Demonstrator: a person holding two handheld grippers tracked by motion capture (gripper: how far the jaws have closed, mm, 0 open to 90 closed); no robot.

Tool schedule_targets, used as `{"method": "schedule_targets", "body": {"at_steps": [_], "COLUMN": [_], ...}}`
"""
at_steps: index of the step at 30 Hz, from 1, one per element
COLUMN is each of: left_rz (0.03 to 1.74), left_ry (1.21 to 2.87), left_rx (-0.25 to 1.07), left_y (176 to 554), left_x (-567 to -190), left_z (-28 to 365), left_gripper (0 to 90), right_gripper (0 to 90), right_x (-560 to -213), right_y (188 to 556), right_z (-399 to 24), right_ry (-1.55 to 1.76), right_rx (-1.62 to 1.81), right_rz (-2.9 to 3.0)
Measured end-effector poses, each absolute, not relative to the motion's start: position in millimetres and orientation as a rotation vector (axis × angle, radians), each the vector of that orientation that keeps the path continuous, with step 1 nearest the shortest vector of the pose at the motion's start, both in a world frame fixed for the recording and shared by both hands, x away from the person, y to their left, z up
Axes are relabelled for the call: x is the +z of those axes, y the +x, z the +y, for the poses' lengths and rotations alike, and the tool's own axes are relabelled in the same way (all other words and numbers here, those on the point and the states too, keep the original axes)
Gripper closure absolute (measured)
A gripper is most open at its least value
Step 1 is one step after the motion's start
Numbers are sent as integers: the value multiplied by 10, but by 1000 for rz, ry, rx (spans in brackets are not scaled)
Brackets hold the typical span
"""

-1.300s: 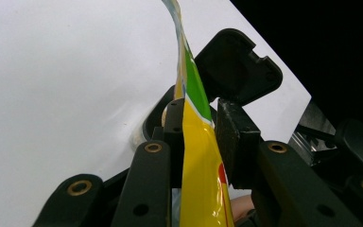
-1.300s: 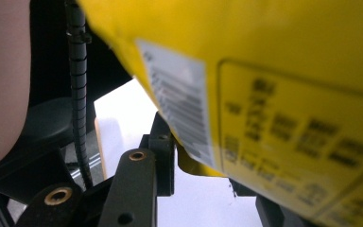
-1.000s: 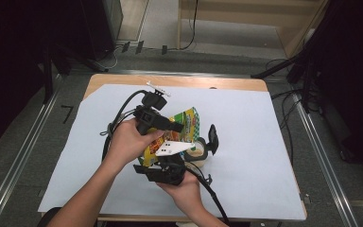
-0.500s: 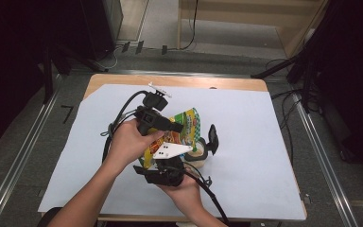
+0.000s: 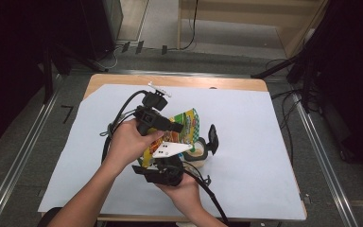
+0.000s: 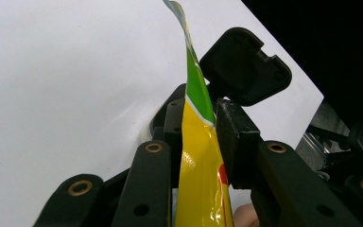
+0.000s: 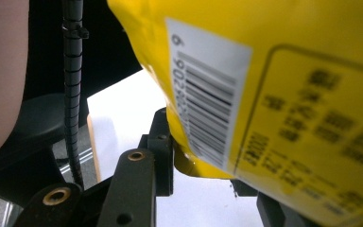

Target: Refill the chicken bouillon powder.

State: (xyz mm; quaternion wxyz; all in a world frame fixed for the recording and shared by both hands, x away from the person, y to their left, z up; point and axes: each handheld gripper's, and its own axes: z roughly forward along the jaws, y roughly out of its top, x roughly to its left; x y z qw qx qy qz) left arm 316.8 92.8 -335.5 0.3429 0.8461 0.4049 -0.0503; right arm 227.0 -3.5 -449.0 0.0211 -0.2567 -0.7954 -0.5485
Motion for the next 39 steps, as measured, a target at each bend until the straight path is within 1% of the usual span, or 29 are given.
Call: {"method": "schedule_targets", "body": {"at_steps": [20, 39], "left_rz": [1064, 1062], "left_ry": [2184, 2180], "left_rx": [-173, -174], "left_y": [3206, 3211], "left_x": [-3353, -3360], "left_z": [967, 973], "left_gripper": [750, 750], "right_gripper": [691, 690], "right_x": [-4450, -4453], "right_y": [2272, 2281], "right_z": [-35, -39], "right_ry": [-788, -776], "right_rx": [-1683, -1673], "right_rz": [-2423, -2448]}}
